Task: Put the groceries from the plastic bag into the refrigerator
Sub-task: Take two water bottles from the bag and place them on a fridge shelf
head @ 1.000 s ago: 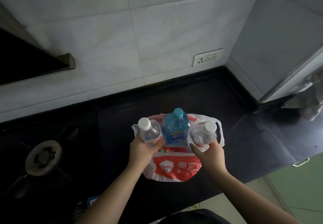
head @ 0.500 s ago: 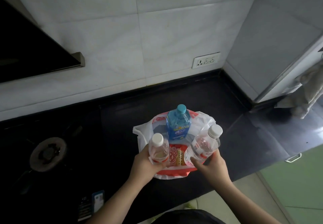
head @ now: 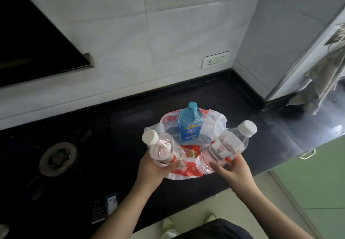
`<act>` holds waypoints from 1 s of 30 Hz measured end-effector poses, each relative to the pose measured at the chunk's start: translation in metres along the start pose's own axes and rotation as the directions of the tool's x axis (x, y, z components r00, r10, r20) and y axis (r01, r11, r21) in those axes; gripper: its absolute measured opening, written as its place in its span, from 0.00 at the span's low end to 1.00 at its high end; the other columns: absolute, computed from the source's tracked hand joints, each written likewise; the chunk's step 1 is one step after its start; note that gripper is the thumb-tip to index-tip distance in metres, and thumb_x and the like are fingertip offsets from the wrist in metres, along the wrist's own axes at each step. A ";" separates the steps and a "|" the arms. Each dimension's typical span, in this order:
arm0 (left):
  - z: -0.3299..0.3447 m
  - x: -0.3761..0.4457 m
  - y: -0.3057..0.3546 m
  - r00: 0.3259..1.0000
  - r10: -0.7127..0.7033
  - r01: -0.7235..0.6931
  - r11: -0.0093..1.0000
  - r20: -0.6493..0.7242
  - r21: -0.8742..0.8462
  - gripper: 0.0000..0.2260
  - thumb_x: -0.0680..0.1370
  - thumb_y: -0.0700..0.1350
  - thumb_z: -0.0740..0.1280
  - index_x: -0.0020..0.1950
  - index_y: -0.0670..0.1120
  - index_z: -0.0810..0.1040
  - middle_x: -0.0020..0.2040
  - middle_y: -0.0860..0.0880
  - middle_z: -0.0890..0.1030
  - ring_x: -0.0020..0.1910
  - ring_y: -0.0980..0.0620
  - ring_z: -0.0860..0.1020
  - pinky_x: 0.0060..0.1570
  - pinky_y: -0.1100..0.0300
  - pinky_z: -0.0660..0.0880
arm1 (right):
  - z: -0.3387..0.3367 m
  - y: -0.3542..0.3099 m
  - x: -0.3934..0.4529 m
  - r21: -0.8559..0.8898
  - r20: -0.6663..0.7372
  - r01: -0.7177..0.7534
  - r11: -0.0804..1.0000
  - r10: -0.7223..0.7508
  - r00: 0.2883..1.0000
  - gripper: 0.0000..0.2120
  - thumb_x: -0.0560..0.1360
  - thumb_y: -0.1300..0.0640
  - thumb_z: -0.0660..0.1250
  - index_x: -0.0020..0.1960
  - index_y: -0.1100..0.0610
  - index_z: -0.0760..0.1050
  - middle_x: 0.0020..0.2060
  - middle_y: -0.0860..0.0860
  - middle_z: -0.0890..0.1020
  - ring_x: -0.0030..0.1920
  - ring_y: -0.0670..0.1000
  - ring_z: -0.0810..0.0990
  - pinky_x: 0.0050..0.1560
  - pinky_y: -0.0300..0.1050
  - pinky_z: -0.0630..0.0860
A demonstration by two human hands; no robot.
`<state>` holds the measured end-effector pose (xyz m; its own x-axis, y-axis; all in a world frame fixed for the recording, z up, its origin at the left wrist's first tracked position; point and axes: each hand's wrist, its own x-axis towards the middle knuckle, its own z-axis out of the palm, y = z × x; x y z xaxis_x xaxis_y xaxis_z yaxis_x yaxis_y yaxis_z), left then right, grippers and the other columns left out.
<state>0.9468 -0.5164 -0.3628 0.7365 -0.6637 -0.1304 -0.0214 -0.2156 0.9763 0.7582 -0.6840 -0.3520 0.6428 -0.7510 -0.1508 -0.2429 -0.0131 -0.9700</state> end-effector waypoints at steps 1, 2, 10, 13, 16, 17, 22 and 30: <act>-0.002 -0.003 0.005 1.000 0.012 -0.012 1.000 0.010 -0.025 0.33 0.59 0.56 0.82 0.61 0.51 0.76 0.53 0.54 0.84 0.55 0.59 0.81 0.53 0.62 0.78 | -0.003 -0.003 -0.001 0.054 0.025 0.016 0.998 -0.017 1.000 0.25 0.67 0.58 0.76 0.61 0.54 0.73 0.54 0.48 0.84 0.55 0.48 0.83 0.55 0.47 0.79; -0.005 -0.006 0.010 1.000 0.021 -0.020 0.998 0.014 -0.056 0.34 0.59 0.57 0.82 0.61 0.49 0.77 0.55 0.52 0.84 0.57 0.55 0.81 0.54 0.58 0.78 | -0.006 -0.006 -0.001 0.104 0.052 0.032 0.994 -0.038 0.998 0.25 0.67 0.59 0.76 0.62 0.55 0.73 0.55 0.49 0.84 0.55 0.50 0.82 0.55 0.47 0.79; 0.013 -0.042 0.043 0.997 0.062 -0.042 0.916 0.036 -0.399 0.39 0.65 0.59 0.78 0.71 0.46 0.71 0.65 0.42 0.78 0.66 0.42 0.75 0.63 0.45 0.72 | -0.033 -0.018 -0.002 0.446 0.270 -0.094 0.890 -0.034 0.962 0.38 0.61 0.40 0.79 0.65 0.56 0.73 0.57 0.58 0.82 0.57 0.61 0.81 0.53 0.53 0.79; 0.032 -0.063 0.051 1.000 0.009 -0.018 0.857 -0.019 -0.514 0.43 0.63 0.63 0.78 0.70 0.42 0.70 0.63 0.40 0.79 0.64 0.40 0.77 0.58 0.50 0.76 | -0.048 -0.020 -0.006 0.523 0.343 -0.205 0.827 0.016 0.939 0.43 0.57 0.36 0.79 0.64 0.56 0.73 0.53 0.57 0.83 0.54 0.60 0.83 0.50 0.53 0.80; 0.042 -0.085 0.057 0.999 -0.031 0.002 0.811 -0.039 -0.585 0.47 0.60 0.64 0.78 0.71 0.40 0.70 0.62 0.37 0.79 0.62 0.37 0.77 0.57 0.46 0.76 | -0.061 -0.015 -0.010 0.482 0.461 -0.265 0.835 0.015 0.887 0.44 0.59 0.33 0.76 0.67 0.56 0.71 0.56 0.59 0.82 0.56 0.61 0.81 0.58 0.63 0.74; 0.045 -0.096 0.058 0.998 -0.035 -0.006 0.804 -0.057 -0.594 0.48 0.60 0.64 0.78 0.72 0.40 0.69 0.63 0.36 0.78 0.61 0.37 0.77 0.58 0.44 0.76 | -0.063 -0.013 -0.011 0.463 0.496 -0.275 0.843 0.011 0.868 0.44 0.60 0.32 0.75 0.67 0.56 0.71 0.57 0.60 0.81 0.57 0.62 0.80 0.60 0.65 0.73; 0.052 -0.159 0.054 0.944 -0.219 -0.006 0.736 -0.247 -0.677 0.46 0.58 0.66 0.78 0.67 0.41 0.73 0.54 0.41 0.81 0.53 0.44 0.81 0.54 0.48 0.79 | -0.046 -0.025 -0.026 0.385 0.703 -0.385 0.839 0.004 0.711 0.45 0.59 0.31 0.75 0.63 0.62 0.73 0.53 0.62 0.80 0.52 0.62 0.81 0.55 0.60 0.76; 0.030 -0.274 0.048 0.787 -0.372 -0.197 0.604 -0.492 -0.772 0.21 0.80 0.60 0.58 0.51 0.45 0.82 0.45 0.45 0.79 0.43 0.48 0.79 0.46 0.51 0.77 | 0.016 -0.036 -0.080 0.239 0.904 -0.459 0.856 -0.023 0.428 0.47 0.58 0.26 0.71 0.61 0.63 0.75 0.52 0.60 0.81 0.53 0.59 0.81 0.49 0.53 0.80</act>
<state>0.7237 -0.3665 -0.2857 0.9202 -0.0897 -0.3811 0.3641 0.5535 0.7490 0.7272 -0.6124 -0.3077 0.9371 0.2755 -0.2146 -0.3291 0.4912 -0.8065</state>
